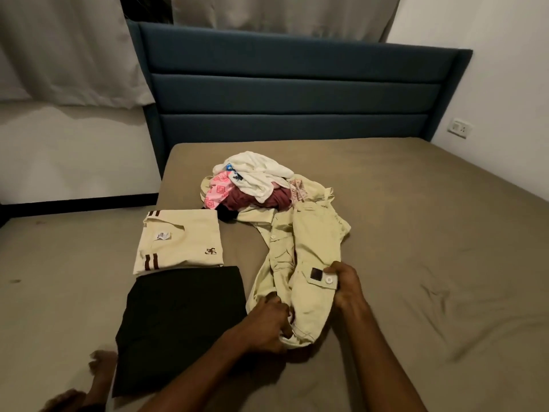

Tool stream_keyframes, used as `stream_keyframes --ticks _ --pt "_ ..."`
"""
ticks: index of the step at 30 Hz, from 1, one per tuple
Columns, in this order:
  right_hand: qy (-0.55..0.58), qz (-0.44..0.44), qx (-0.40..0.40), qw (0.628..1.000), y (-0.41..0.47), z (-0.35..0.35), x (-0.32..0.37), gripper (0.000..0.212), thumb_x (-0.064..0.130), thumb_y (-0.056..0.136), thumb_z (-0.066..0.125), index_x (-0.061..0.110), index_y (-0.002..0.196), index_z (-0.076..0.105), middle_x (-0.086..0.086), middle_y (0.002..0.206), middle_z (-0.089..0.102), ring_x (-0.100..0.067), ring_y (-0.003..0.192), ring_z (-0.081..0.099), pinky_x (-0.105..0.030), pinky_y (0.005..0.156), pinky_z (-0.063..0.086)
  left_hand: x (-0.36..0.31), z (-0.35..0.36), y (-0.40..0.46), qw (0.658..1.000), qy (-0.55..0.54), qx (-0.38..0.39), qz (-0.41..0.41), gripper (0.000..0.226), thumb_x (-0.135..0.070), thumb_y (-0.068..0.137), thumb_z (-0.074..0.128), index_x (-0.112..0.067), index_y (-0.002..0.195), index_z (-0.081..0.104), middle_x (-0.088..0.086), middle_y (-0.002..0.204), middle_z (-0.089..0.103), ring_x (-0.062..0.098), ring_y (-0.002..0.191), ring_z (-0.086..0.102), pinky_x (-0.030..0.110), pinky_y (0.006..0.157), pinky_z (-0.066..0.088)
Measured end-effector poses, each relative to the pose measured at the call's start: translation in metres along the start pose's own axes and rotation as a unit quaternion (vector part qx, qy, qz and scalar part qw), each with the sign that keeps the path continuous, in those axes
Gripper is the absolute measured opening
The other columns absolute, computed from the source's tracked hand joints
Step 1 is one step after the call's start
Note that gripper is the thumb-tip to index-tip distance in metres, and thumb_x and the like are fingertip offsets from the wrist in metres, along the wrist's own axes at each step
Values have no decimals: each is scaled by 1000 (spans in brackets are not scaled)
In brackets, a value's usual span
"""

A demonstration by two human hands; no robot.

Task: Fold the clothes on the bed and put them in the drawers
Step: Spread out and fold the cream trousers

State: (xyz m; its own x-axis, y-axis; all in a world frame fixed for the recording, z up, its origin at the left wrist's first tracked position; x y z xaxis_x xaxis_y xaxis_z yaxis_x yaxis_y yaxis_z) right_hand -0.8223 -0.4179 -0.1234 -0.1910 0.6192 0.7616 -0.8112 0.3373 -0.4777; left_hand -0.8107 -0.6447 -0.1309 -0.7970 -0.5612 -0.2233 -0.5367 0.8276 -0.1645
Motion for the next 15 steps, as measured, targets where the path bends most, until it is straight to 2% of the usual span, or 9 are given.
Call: stream_keyframes --ticks 2,4,6,8,9,11,12,13,15 --pt "148 -48 50 987 -24 -14 -15 64 -12 64 50 -8 126 62 -33 126 63 -47 111 63 -61 106 47 -6 5 -5 998 51 -21 -12 32 -41 81 66 -21 103 77 5 113 62 28 125 42 49 110 26" --pt "155 -101 74 980 -62 -47 -50 65 -18 70 56 0 132 64 -23 130 66 -34 118 64 -48 110 48 -8 11 -12 998 38 -37 -45 37 -42 79 59 -19 103 76 8 120 64 30 132 42 54 118 15" --pt "99 -55 96 989 -103 -65 -90 56 -22 87 54 22 108 81 -1 111 77 -22 114 69 -25 99 52 -2 15 -23 995 18 -67 -73 49 -43 79 55 -17 117 73 12 138 61 29 141 38 53 123 4" --pt "109 2 63 992 -129 -94 -116 61 -19 96 49 30 88 85 -5 103 79 -41 115 65 -19 85 56 2 18 -26 989 59 -124 -58 56 -44 77 54 -19 123 72 12 143 60 29 140 38 44 122 0" --pt "111 -12 33 993 -138 -109 -128 58 -17 99 46 24 88 85 -13 107 78 -48 117 61 -21 84 57 0 18 -25 986 69 -142 -52 56 -43 77 52 -20 124 72 10 139 62 29 135 42 44 121 6" --pt "180 29 94 979 -167 -122 -136 26 4 92 66 20 105 83 -16 130 70 -45 133 53 -32 103 52 -5 13 -17 983 75 -158 -54 51 -37 78 50 -19 119 75 8 129 68 31 125 56 51 114 27" --pt "155 48 111 980 -181 -128 -139 31 20 78 84 22 109 82 -9 135 68 -41 139 50 -37 112 44 -12 8 -16 986 81 -128 -72 45 -32 80 53 -19 116 75 8 127 69 31 123 59 50 110 34" --pt "162 41 100 981 -184 -140 -145 54 31 63 95 24 115 80 -6 137 67 -41 142 47 -41 119 36 -19 1 -15 986 85 -101 -101 38 -27 84 57 -18 117 73 9 129 67 31 125 57 46 109 35" --pt "282 39 98 954 -204 -148 -146 75 29 71 91 17 140 64 -13 149 57 -42 145 42 -56 125 21 -36 -4 -15 982 99 -43 -156 39 -26 90 62 -15 128 65 10 136 59 30 131 50 41 107 35"
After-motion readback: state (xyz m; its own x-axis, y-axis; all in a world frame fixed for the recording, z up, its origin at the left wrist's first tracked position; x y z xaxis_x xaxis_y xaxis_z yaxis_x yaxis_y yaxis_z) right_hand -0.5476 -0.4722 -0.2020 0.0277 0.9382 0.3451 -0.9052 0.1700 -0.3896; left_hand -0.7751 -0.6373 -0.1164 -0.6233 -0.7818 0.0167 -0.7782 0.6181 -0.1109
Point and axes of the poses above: each hand's wrist, its own y-axis towards the middle knuckle, its own z-axis out of the palm, x = y × z, the point moved 1 cm from there along y, towards the middle knuckle
